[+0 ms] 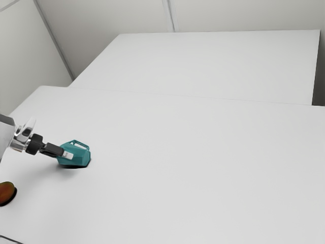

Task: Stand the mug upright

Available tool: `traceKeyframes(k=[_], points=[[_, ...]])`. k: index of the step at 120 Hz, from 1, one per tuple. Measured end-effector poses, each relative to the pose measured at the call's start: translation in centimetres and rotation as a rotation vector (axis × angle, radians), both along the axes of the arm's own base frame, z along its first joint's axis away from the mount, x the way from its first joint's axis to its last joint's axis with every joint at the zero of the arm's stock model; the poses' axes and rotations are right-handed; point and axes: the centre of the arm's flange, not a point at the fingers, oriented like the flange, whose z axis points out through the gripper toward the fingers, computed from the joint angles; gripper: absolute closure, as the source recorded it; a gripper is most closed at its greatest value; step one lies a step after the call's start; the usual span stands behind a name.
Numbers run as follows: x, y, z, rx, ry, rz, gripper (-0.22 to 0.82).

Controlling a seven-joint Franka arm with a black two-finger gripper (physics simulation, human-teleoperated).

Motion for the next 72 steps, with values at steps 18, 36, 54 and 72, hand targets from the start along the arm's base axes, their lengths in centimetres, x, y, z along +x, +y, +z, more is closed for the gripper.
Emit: traceKeyframes(k=[18, 36, 54, 72], points=[[0.3, -0.1, 0.7, 0.007, -0.036, -0.027, 0.29], [1.2, -1.0, 1.3, 0.003, -0.071, -0.058, 0.34], [2.4, -2.4, 1.8, -0.008, -0.105, -0.092, 0.38], [2.7, -2.8, 2.0, -0.017, -0.124, -0.100, 0.51]])
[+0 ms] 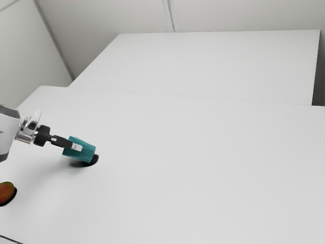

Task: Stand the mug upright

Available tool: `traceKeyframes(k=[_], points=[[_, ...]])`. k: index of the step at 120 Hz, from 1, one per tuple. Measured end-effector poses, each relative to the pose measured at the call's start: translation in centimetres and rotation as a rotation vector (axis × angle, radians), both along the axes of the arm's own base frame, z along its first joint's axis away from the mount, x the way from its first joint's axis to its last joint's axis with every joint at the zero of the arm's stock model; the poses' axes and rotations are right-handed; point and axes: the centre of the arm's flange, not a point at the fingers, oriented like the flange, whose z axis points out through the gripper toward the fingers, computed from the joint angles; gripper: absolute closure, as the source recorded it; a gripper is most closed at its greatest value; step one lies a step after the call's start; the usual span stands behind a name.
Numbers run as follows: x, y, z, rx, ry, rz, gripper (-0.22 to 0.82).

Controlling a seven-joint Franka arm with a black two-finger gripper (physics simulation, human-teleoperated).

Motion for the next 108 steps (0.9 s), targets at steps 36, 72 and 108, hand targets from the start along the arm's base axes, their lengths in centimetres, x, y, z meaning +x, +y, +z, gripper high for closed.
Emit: traceKeyframes(k=[36, 72, 108], points=[[0.5, 0.0, 1.0, -0.005, -0.035, -0.001, 0.73], [0.9, -2.0, 5.7, 0.066, -0.065, -0.083, 0.76], [0.4, -5.1, 11.5, 0.572, 0.189, -0.322, 0.78]])
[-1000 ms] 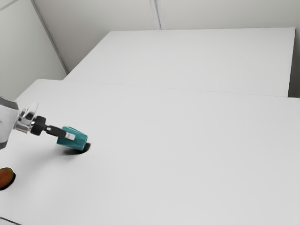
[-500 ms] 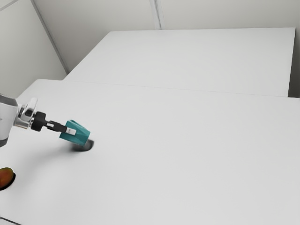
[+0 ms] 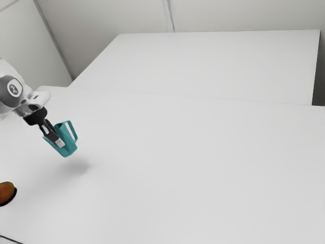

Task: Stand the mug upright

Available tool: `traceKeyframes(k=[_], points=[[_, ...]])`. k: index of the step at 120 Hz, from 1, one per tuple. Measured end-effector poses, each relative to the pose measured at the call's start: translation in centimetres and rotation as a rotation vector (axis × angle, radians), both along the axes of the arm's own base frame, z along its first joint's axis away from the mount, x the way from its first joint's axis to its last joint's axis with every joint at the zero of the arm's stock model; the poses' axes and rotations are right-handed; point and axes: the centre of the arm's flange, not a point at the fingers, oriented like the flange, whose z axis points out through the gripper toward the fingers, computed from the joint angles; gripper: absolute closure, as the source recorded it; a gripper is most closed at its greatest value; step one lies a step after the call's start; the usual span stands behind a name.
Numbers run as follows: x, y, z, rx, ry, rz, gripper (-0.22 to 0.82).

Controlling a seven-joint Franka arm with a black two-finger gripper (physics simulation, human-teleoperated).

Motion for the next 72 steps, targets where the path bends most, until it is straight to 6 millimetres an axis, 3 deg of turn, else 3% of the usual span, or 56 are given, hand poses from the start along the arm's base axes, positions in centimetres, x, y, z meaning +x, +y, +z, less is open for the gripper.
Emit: traceKeyframes(k=[12, 30, 61, 72], points=[[2.9, -2.5, 0.4, 0.177, 0.056, -0.047, 0.78], [6.4, -9.0, -0.4, 0.340, 0.094, -0.087, 0.79], [8.7, -21.7, -1.7, 0.425, 0.048, -0.096, 0.79], [8.8, -24.7, -2.3, 0.425, 0.038, -0.067, 0.79]])
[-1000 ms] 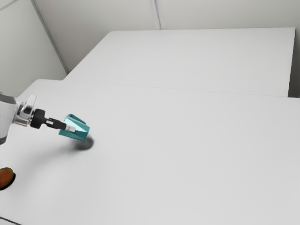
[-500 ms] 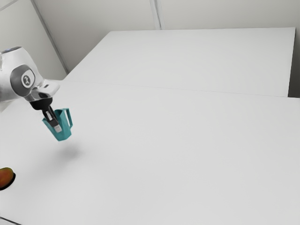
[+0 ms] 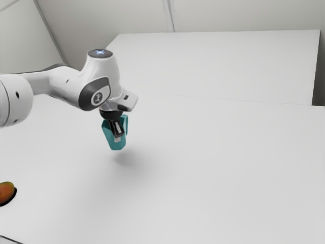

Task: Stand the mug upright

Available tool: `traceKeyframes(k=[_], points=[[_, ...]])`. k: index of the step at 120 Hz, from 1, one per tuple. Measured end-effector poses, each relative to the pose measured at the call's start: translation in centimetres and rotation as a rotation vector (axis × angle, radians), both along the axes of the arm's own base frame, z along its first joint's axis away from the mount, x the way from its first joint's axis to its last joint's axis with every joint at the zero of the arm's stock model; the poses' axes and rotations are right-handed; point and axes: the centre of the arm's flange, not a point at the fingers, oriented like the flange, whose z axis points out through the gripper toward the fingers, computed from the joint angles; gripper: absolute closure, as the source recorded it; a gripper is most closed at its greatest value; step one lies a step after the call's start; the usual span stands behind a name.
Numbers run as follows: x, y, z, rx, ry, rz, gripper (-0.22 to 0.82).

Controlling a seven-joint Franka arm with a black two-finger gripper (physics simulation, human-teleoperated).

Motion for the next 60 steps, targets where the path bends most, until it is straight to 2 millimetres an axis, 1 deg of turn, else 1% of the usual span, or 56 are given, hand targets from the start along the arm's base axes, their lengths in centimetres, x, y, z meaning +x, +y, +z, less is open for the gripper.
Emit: traceKeyframes(k=[6, 12, 19, 32, 38, 41, 45, 60], points=[[0.0, -0.2, -0.3, -0.008, -0.005, 0.044, 0.79], [-0.4, 0.7, -0.8, -0.019, 0.000, 0.109, 0.79], [-0.7, 2.9, -1.6, -0.029, 0.010, 0.202, 0.79], [-0.6, 8.0, -2.6, -0.038, 0.016, 0.382, 0.79], [-0.5, 9.4, -2.7, -0.040, 0.012, 0.442, 0.79], [-0.4, 9.6, -2.8, -0.040, 0.011, 0.461, 0.79], [-0.2, 9.3, -3.1, -0.039, 0.012, 0.475, 0.79], [0.3, 6.8, -3.6, -0.038, 0.009, 0.487, 0.79]])
